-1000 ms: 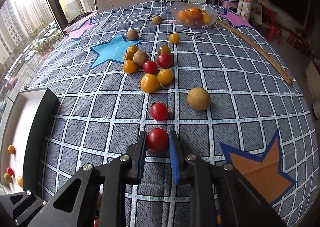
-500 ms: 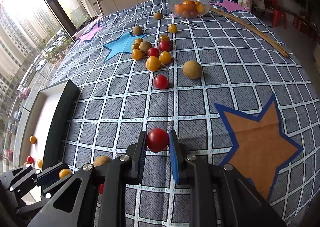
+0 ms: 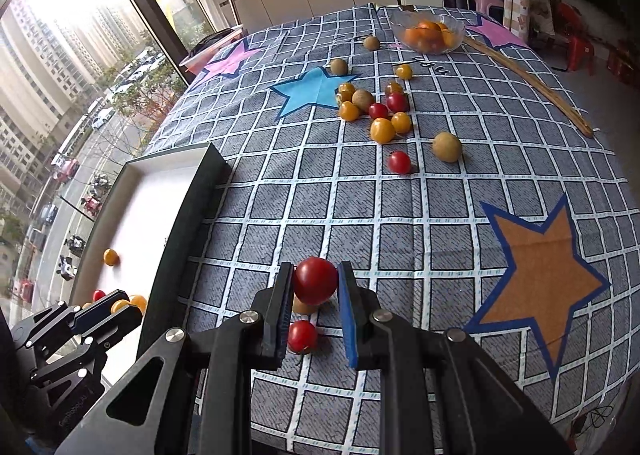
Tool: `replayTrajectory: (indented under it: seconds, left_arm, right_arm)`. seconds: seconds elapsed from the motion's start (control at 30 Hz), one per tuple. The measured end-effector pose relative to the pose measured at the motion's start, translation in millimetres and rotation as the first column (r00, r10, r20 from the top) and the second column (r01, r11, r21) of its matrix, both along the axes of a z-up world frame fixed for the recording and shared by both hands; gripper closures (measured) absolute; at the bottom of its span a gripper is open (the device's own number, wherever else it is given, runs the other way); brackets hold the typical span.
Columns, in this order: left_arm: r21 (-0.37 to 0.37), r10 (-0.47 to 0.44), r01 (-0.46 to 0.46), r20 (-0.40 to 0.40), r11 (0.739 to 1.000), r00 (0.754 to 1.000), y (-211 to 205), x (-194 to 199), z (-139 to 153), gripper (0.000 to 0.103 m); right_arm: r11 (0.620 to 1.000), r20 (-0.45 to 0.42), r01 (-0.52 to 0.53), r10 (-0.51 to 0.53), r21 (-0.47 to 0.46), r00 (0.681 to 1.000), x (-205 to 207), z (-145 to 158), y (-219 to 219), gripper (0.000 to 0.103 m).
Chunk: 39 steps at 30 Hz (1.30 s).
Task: Organize fruits
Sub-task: 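Carry both held tomatoes over the white tray with both tools, then open both tools to drop the tomatoes into the white tray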
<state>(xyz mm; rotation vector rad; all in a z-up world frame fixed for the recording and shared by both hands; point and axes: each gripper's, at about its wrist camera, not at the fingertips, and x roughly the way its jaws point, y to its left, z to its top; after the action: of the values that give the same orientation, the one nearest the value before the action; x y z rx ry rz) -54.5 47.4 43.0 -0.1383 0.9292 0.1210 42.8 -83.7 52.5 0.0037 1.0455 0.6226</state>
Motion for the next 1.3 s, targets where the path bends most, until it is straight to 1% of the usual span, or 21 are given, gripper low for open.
replayTrajectory:
  seconds: [0.27, 0.5, 0.67, 0.9, 1.23, 1.3]
  left_arm:
    - [0.000, 0.115, -0.115, -0.002, 0.993, 0.993, 44, -31, -8, 0.082]
    - [-0.011, 0.169, -0.169, -0.036, 0.985, 0.985, 67, -45, -27, 0.082]
    - [-0.024, 0.186, -0.188, -0.055, 0.982, 0.981, 75, -48, -37, 0.082]
    - [-0.028, 0.201, -0.203, -0.068, 0.979, 0.977, 82, -47, -42, 0.082]
    - [-0.027, 0.194, -0.196, -0.084, 0.980, 0.977, 82, -43, -47, 0.082]
    - [-0.024, 0.192, -0.194, -0.085, 0.981, 0.978, 81, -42, -47, 0.082]
  right_arm:
    - [0.995, -0.004, -0.098, 0.098, 0.008, 0.995, -22, 10, 48, 0.080]
    - [0.981, -0.013, -0.194, 0.194, -0.007, 0.981, -42, 8, 99, 0.080]
    - [0.970, -0.035, -0.243, 0.242, -0.018, 0.970, -50, 2, 128, 0.080]
    - [0.955, -0.052, -0.289, 0.287, -0.060, 0.957, -51, -11, 157, 0.080]
    - [0.940, -0.089, -0.319, 0.310, -0.123, 0.947, -48, -34, 182, 0.080]
    - [0.935, -0.074, -0.327, 0.320, -0.137, 0.945, -51, -34, 185, 0.079]
